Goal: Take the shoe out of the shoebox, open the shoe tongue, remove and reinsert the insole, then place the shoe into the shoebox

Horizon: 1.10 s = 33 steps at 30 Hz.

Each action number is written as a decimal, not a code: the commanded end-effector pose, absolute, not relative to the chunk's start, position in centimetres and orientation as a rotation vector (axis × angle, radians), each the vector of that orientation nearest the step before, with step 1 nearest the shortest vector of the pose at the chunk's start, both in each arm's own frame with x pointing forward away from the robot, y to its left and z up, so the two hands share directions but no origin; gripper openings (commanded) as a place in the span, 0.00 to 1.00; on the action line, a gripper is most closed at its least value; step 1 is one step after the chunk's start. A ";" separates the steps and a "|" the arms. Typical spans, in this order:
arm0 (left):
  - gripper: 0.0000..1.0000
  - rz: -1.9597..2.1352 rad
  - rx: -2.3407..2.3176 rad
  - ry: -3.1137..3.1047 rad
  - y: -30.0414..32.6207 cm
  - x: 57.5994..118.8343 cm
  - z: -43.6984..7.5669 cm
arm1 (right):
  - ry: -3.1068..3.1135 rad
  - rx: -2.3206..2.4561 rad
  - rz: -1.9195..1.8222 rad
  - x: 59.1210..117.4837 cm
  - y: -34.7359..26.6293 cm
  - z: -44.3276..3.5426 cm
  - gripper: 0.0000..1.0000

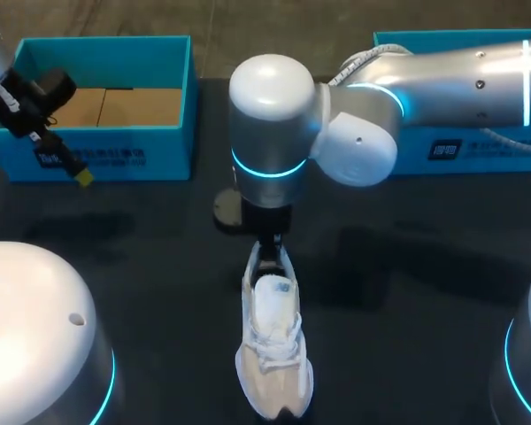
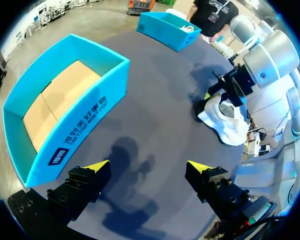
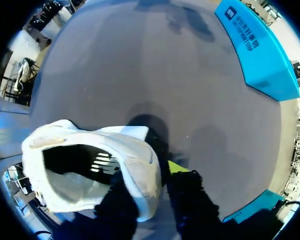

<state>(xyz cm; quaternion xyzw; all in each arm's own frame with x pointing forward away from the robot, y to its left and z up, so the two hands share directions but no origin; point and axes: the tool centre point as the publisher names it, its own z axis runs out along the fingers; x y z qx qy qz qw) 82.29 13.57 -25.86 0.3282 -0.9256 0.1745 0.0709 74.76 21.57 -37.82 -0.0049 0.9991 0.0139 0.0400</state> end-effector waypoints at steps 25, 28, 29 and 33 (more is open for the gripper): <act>1.00 0.255 1.485 -2.507 18.3 82.9 -24.1 | 2.898 -0.054 -0.067 77.0 19.4 -27.3 0.00; 1.00 0.263 1.497 -2.502 19.0 83.2 -23.7 | 2.887 -0.069 -0.047 77.4 19.2 -25.7 0.00; 1.00 0.254 1.492 -2.528 19.1 83.3 -23.6 | 2.896 -0.072 -0.023 77.6 19.0 -25.2 0.00; 1.00 0.254 1.492 -2.528 19.1 83.3 -23.6 | 2.896 -0.072 -0.023 77.6 19.0 -25.2 0.00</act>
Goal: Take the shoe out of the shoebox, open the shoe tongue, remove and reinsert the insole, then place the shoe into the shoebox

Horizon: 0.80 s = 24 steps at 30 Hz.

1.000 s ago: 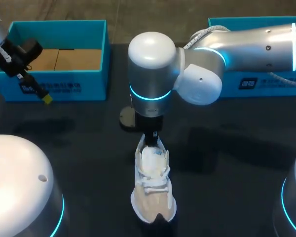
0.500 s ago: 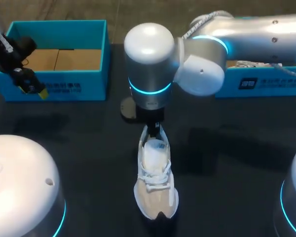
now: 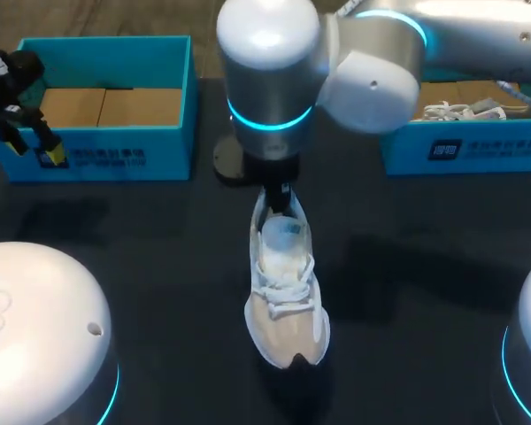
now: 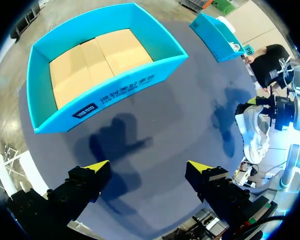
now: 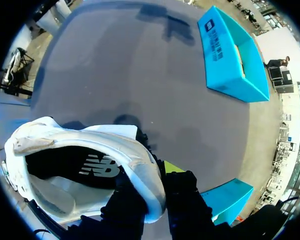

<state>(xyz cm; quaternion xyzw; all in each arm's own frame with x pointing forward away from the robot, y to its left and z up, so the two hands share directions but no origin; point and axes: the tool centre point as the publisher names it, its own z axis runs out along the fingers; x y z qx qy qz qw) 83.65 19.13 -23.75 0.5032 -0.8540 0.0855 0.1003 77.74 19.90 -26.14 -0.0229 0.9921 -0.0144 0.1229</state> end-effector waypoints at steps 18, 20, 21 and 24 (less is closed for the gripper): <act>1.00 0.154 1.808 -2.269 20.9 85.4 -22.5 | 2.896 0.016 -0.058 79.4 17.9 -23.7 0.00; 1.00 0.130 1.851 -2.264 21.2 85.6 -22.3 | 2.873 0.025 -0.059 80.1 17.2 -22.8 0.00; 1.00 0.119 1.876 -2.250 21.4 85.7 -22.2 | 2.865 0.022 -0.061 80.5 17.0 -22.4 0.00; 1.00 0.088 1.938 -2.218 22.0 85.6 -21.8 | 2.837 0.014 -0.100 81.7 16.2 -21.2 0.00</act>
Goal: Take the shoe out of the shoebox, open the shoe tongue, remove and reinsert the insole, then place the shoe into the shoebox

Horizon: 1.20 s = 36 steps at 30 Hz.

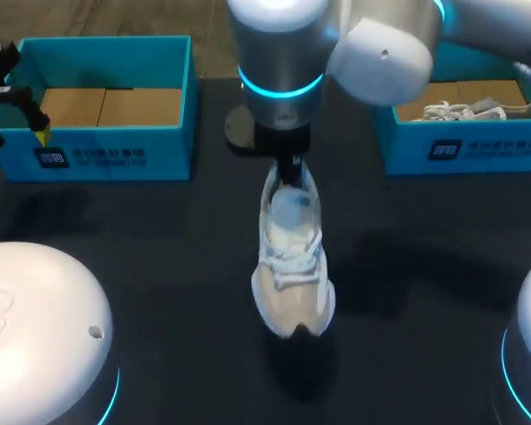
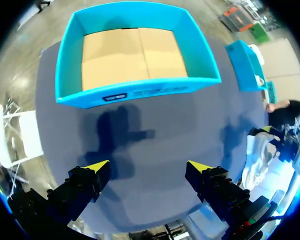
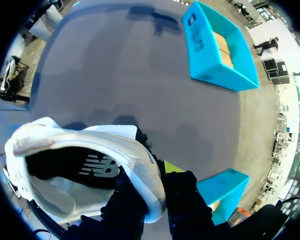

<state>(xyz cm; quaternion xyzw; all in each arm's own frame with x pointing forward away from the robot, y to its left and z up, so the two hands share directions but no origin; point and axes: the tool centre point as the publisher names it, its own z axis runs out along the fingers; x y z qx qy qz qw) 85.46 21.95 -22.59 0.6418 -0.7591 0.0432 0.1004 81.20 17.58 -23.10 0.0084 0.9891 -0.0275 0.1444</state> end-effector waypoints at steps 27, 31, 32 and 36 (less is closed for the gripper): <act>1.00 0.013 2.138 -2.131 24.2 85.8 -21.0 | 2.754 0.064 -0.194 86.1 12.4 -17.3 0.00; 1.00 0.013 2.166 -2.116 24.7 85.9 -20.6 | 2.736 0.071 -0.191 87.4 11.1 -16.1 0.00; 1.00 0.012 2.171 -2.116 24.9 85.9 -20.6 | 2.733 0.072 -0.198 87.8 10.7 -15.9 0.00; 1.00 -0.001 2.199 -2.103 25.2 86.2 -20.5 | 2.738 0.047 -0.207 89.0 9.7 -15.3 0.00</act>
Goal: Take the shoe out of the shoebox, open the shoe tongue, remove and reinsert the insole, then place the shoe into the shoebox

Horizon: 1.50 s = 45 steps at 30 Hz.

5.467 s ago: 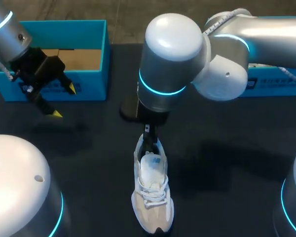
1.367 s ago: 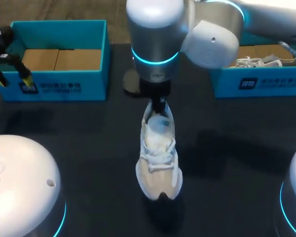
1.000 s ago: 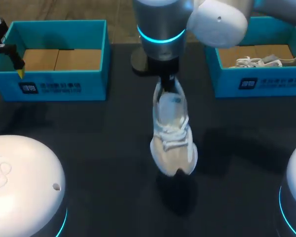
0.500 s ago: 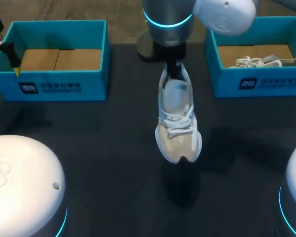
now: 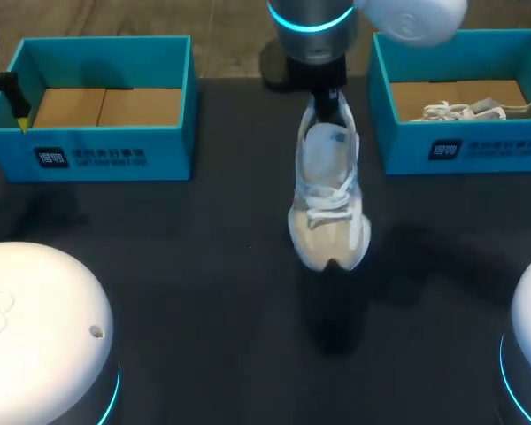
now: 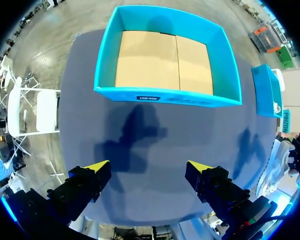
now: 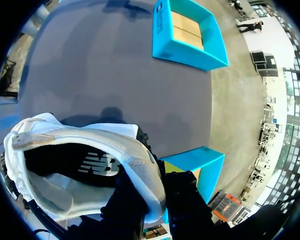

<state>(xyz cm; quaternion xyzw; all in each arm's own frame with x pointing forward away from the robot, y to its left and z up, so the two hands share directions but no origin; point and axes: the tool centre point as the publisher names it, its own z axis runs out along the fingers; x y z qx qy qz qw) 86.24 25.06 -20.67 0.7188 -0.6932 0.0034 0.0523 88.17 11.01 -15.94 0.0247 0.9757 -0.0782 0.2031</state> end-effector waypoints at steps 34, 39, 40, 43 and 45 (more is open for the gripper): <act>1.00 -0.025 2.194 -2.097 25.4 86.4 -20.6 | 2.662 -0.004 -0.243 100.0 1.6 -10.7 0.00; 1.00 -0.025 2.194 -2.097 25.4 86.4 -20.6 | 2.665 -0.030 -0.256 103.0 0.0 -10.5 0.00; 1.00 -0.025 2.194 -2.097 25.4 86.4 -20.6 | 2.669 -0.044 -0.269 103.6 -0.2 -10.6 0.00; 1.00 -0.025 2.194 -2.097 25.4 86.4 -20.6 | 2.682 -0.064 -0.258 104.2 -0.6 -10.7 0.00; 1.00 -0.025 2.194 -2.097 25.4 86.4 -20.6 | 2.682 -0.064 -0.258 104.2 -0.6 -10.7 0.00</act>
